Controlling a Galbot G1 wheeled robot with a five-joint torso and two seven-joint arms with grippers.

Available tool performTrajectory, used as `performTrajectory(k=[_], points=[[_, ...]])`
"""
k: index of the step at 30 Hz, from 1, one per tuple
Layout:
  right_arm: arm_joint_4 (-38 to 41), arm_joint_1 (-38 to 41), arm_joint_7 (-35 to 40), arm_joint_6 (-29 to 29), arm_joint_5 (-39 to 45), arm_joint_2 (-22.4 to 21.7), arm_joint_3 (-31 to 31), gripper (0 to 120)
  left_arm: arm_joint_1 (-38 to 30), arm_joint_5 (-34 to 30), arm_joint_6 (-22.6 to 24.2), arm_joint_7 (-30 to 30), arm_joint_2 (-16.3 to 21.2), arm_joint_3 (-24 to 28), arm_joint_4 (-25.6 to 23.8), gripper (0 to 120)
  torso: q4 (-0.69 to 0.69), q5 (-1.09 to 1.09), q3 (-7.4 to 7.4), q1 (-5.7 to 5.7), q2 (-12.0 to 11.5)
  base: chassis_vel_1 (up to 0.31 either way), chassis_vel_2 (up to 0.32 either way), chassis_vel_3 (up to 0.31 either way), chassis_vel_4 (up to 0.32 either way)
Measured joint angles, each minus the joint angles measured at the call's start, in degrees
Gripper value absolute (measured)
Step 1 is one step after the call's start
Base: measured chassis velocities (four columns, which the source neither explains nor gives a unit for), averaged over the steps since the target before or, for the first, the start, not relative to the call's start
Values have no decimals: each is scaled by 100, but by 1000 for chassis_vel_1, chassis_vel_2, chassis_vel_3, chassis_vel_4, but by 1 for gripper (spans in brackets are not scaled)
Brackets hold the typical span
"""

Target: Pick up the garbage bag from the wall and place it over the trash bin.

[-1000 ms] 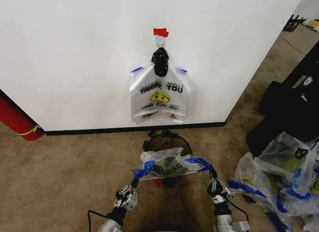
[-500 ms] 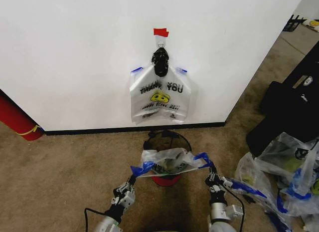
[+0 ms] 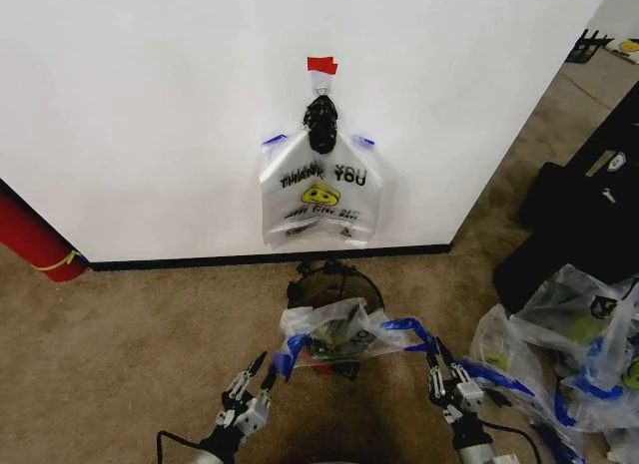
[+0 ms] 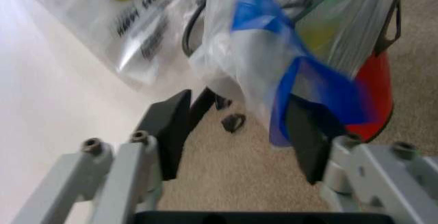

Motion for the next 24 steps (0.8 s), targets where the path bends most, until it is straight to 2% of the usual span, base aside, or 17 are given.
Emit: performTrajectory(k=[3,5,7,8,11,12,14,16,19,20,22,24], points=[[80,-103,82,55,-483,-15,170,52,13,282,-6,0,65,-90,-9,69,0,0,0,0,0,0,0,0,0],[115,-150,95,86,-632,-16,209,56,-29,381,-15,-1,69,-128,50,72,-2,0,0,0,0,0,0,0,0],[188,-229,-66,183,-750,-9,304,65,-130,464,-33,-9,65,-174,199,80,-1,0,0,0,0,0,0,0,0],[226,-257,-281,243,-730,-1,367,68,-186,474,-46,-21,51,-191,261,84,-2,-2,0,0,0,0,0,0,0],[270,-251,-1812,581,12,39,751,81,-360,506,-115,-60,-67,-322,419,97,-1,-1,0,0,0,0,0,0,0],[270,-251,-1812,581,12,39,751,81,-360,506,-115,-60,-67,-322,419,97,-1,-1,0,0,0,0,0,0,0],[287,-207,-2811,700,705,57,991,91,-486,502,-167,-87,-161,-469,466,100,0,-2,0,0,0,0,0,0,0],[385,-206,-3483,740,1322,63,1102,97,-623,338,-200,-87,-186,-593,449,100,-1,0,0,0,0,0,0,0,0],[545,-238,-3611,741,1594,80,1122,100,-770,-37,-209,0,-145,-624,339,100,1,0,0,0,0,0,0,0,0],[693,-247,-3588,723,1737,100,1119,100,-900,-361,-209,131,-99,-624,215,100,-1,-2,0,0,0,0,0,0,0],[958,-241,-3369,674,1852,154,1102,100,-1207,-896,-131,543,27,-596,-41,100,0,1,0,0,0,0,0,0,0],[1204,-240,-3079,644,1853,236,1082,100,-1680,-1318,48,1251,178,-558,-239,100,-2,-1,1,0,0,0,0,0,0]])
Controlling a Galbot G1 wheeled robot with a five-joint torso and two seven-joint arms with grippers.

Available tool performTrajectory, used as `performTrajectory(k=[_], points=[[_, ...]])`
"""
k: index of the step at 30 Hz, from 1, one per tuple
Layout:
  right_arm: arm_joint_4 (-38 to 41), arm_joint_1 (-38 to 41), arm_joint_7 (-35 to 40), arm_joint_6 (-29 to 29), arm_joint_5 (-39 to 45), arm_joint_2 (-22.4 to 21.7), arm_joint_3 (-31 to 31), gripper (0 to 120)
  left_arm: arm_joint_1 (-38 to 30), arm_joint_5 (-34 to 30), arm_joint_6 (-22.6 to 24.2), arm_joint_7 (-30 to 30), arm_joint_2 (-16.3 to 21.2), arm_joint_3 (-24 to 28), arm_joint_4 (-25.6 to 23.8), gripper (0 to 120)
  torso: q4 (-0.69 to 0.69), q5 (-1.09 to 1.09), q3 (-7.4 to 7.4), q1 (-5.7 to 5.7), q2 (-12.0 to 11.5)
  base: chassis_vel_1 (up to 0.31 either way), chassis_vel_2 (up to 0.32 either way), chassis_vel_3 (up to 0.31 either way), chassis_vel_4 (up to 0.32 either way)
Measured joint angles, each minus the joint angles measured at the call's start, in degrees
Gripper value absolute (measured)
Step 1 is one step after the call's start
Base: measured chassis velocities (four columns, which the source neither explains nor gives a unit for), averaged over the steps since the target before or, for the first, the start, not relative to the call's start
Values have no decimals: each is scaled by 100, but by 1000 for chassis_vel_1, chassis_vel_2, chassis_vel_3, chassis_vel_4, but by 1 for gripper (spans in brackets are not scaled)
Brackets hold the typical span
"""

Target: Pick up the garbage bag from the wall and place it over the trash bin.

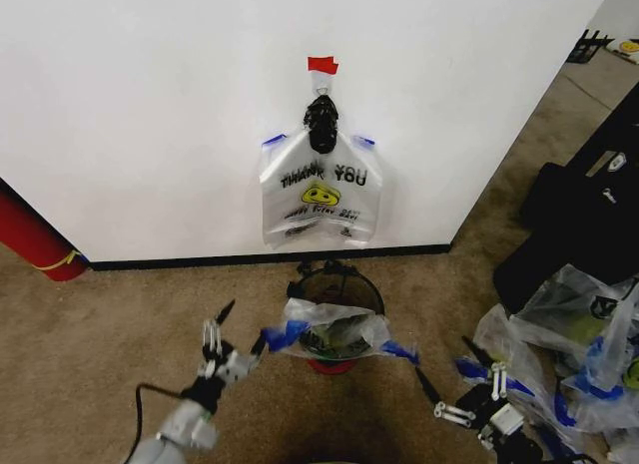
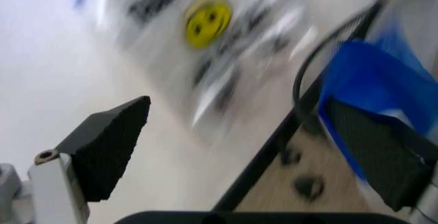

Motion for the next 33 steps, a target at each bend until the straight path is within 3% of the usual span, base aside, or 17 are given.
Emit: performTrajectory(k=[4,9,15,19,24,27,31,33], points=[[195,-31,181,-9,-112,123,-64,100,-502,-146,81,576,179,86,-17,100,-2,1,0,0,0,0,0,0,0],[216,-62,219,22,-283,205,-121,100,-558,69,0,616,245,132,239,100,2,1,0,0,0,0,0,0,0],[217,-9,408,29,-443,288,-216,100,-798,1438,-432,160,79,-372,1240,100,0,-2,1,0,-1,0,0,0,0],[215,-1,431,33,-495,313,-271,100,-633,2135,-851,390,127,-787,1382,100,0,2,0,0,0,0,0,0,0],[166,61,440,32,-520,302,-278,100,-267,2509,-1145,515,146,-922,1171,100,3,1,0,0,0,0,0,0,0],[161,78,449,31,-520,286,-278,100,-409,2791,-1279,599,51,-1045,1364,100,2,1,0,0,0,0,0,0,0],[203,36,452,57,-521,310,-308,100,-843,2479,-1282,592,26,-974,1602,100,2,-1,0,0,-1,0,0,0,0],[277,-19,531,111,-561,347,-380,100,-1268,1451,-1171,805,84,-737,1545,100,0,0,0,0,0,0,0,0,0]])
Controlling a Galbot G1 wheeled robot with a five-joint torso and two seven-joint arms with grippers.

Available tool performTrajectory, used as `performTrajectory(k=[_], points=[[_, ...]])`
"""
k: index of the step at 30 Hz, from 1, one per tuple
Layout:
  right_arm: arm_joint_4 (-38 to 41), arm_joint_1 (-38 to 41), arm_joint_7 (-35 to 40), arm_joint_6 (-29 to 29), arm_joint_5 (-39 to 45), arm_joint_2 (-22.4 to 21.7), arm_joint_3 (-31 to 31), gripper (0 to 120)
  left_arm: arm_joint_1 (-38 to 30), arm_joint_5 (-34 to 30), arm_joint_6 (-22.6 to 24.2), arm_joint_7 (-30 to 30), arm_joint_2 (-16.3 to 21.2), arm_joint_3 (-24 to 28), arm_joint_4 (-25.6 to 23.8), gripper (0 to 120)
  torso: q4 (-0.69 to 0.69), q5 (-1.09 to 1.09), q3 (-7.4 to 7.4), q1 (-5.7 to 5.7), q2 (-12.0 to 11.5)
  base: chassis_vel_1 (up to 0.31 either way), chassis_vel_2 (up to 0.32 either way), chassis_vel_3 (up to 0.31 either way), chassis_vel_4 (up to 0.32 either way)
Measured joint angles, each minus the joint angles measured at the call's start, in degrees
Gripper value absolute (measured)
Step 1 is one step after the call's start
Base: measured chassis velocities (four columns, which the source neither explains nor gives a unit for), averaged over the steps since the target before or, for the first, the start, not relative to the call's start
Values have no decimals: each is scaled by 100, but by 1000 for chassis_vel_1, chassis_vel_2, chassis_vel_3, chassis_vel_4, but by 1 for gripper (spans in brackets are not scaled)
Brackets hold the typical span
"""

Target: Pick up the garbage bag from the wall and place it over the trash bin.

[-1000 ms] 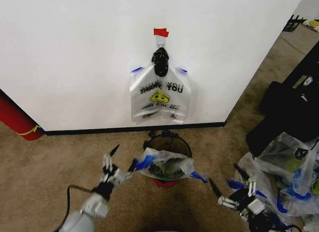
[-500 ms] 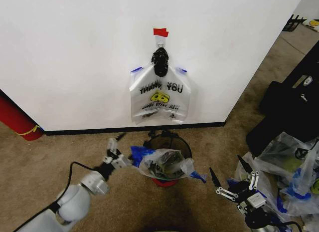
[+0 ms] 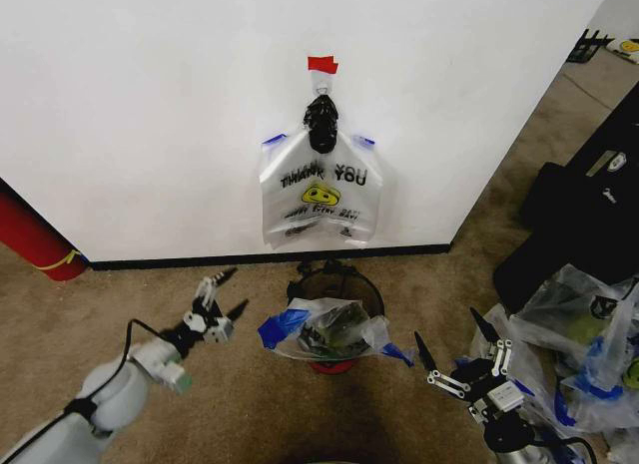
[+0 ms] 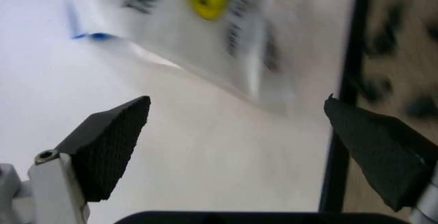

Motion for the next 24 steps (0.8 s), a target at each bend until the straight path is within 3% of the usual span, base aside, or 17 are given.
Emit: performTrajectory(k=[2,3,6,8,10,13,21,24], points=[[109,-54,249,37,-140,34,-87,100,-500,-1262,45,585,69,280,-144,100,2,2,0,0,0,0,0,0,0],[109,-54,249,37,-140,34,-87,100,-500,-1262,45,585,69,280,-144,100,2,2,0,0,0,0,0,0,0],[341,-127,800,40,-520,129,-174,100,-1395,-3123,37,2105,123,1084,-251,100,-2,4,0,0,0,0,0,0,0],[469,-168,863,17,-694,185,-167,100,-1801,-3558,342,2556,93,1544,-260,100,-1,-2,0,0,0,0,0,0,0],[532,-191,873,10,-806,220,-157,100,-2007,-3718,545,2696,67,1769,-236,100,0,2,0,0,0,0,0,0,0],[679,-247,873,20,-1099,340,-126,100,-2621,-4080,1304,3148,-106,2351,-52,100,1,-2,1,0,0,0,0,0,0],[776,-295,670,144,-1175,417,-183,100,-3801,-4123,2217,3112,-505,3265,827,100,2,1,1,0,0,0,0,0,0],[795,-304,593,218,-1169,426,-183,100,-4282,-4060,2723,3748,-656,3500,1248,100,3,3,1,0,0,0,0,0,0]])
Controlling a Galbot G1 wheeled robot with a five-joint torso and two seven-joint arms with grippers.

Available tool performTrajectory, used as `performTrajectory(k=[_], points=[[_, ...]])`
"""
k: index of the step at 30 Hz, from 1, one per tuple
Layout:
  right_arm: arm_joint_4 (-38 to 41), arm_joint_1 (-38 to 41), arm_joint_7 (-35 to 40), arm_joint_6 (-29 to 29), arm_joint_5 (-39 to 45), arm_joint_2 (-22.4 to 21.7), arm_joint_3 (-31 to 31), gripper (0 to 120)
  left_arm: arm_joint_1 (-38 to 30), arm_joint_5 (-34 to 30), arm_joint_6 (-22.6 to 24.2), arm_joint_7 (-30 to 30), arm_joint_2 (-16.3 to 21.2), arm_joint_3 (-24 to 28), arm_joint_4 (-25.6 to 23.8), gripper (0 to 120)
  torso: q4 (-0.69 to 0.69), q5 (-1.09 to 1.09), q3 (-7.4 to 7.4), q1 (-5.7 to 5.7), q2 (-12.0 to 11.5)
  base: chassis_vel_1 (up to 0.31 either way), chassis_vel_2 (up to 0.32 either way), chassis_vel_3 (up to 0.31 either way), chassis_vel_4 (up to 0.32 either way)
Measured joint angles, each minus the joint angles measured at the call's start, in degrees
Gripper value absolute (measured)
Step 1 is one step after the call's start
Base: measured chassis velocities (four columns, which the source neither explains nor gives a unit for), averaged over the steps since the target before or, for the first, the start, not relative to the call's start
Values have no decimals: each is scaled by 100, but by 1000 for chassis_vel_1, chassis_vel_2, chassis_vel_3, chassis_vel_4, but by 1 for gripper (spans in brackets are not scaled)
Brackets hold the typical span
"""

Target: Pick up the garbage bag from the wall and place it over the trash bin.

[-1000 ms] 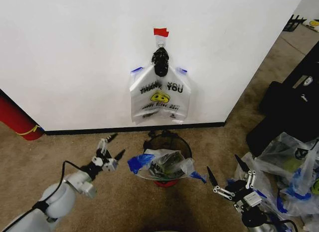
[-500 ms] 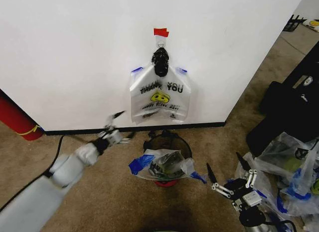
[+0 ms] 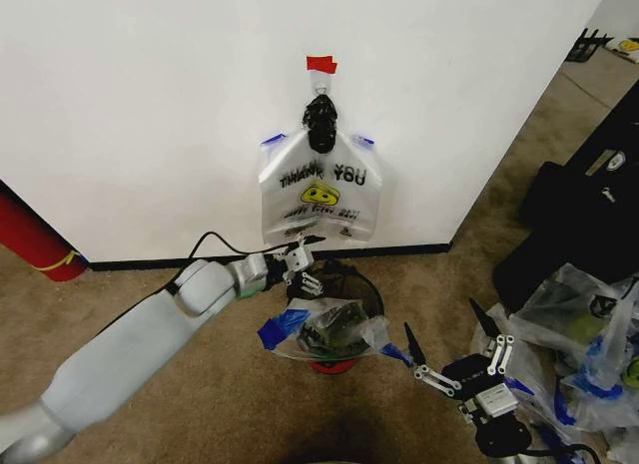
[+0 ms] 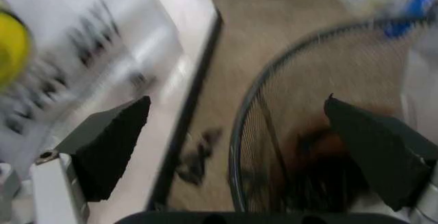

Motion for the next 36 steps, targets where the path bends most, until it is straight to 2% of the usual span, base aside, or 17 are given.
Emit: performTrajectory(k=[5,7,13,19,20,27,28,33,36], points=[[2,-8,-25,59,2,2,2,100,-488,313,141,416,-191,354,465,100,-4,-1,0,0,0,0,0,0,0],[4,-7,-41,65,-15,1,6,100,-705,516,187,464,-350,536,766,100,-1,-1,0,0,0,0,0,0,0],[34,-20,-62,67,-44,-2,3,100,-974,823,262,482,-630,798,1224,100,-3,-2,0,0,0,0,0,0,0],[7,9,-66,73,-126,-4,-17,100,-1113,1013,293,487,-761,990,1568,81,-2,-2,-1,0,0,0,0,0,0],[7,9,-66,73,-126,-4,-17,100,-1113,1013,293,487,-761,990,1568,81,-2,-2,-1,0,0,0,0,0,0],[-105,7,-62,181,-158,-7,-30,100,-921,988,391,503,-585,1048,1429,52,-2,-2,-2,-1,0,0,0,0,0],[-105,7,-62,181,-158,-7,-30,100,-921,988,391,503,-585,1048,1429,52,-2,-2,-2,-1,0,0,0,0,0],[-118,-2,-54,258,-163,-8,-34,100,-623,720,605,433,-328,932,1032,30,0,-1,-2,-1,1,0,0,0,0],[-132,-11,-46,297,-163,-8,-35,100,-500,542,755,301,-245,846,867,26,0,1,-2,-1,1,0,0,0,0]])
